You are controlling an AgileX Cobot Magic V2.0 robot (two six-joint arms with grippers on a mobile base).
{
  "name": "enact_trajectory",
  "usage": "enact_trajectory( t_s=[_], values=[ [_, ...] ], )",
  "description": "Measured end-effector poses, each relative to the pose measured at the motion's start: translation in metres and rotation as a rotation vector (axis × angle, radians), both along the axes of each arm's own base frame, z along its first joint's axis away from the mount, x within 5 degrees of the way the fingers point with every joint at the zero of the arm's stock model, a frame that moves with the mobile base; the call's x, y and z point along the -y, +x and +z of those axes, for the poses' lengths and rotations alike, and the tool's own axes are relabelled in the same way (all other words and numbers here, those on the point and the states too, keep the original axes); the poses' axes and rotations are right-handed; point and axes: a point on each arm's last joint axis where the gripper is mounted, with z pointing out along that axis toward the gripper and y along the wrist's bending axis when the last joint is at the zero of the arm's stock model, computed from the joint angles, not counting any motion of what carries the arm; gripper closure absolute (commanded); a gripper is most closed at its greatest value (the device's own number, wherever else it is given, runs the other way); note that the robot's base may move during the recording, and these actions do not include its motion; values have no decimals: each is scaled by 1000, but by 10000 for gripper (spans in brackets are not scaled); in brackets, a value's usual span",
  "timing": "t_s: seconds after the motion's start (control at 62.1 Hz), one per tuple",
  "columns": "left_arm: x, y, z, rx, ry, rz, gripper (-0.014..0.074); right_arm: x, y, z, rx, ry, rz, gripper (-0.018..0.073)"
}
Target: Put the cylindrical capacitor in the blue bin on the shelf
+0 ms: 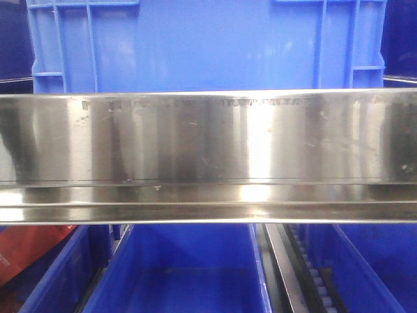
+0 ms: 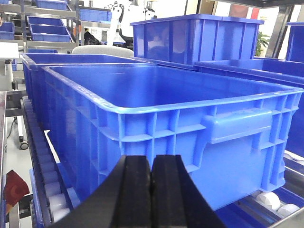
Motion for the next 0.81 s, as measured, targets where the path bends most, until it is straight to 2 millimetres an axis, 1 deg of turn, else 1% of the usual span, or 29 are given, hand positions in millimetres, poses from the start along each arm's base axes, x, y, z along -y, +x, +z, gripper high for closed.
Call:
enact_trajectory(
  t_s=[0.097, 0.161, 0.258, 0.403, 0.467, 0.66, 0.805],
  values=[
    [0, 0, 0, 0, 0, 0, 707, 0, 0, -2, 2, 1, -3, 721],
    [0, 0, 0, 0, 0, 0, 707, 3, 0, -9, 1, -4, -28, 721],
    [0, 0, 0, 2, -1, 0, 707, 10, 0, -31, -25, -15, -102, 721],
    [0, 0, 0, 2, -1, 0, 707, 22, -2, -76, -81, -38, -220, 721],
    [0, 0, 0, 2, -1, 0, 707, 26, -4, -88, -65, -29, -267, 721],
    [0, 0, 0, 2, -1, 0, 707, 35, -12, -110, -12, -6, -364, 721],
    [0, 0, 0, 2, -1, 0, 707, 40, -18, -115, 33, 9, -423, 721]
  ],
)
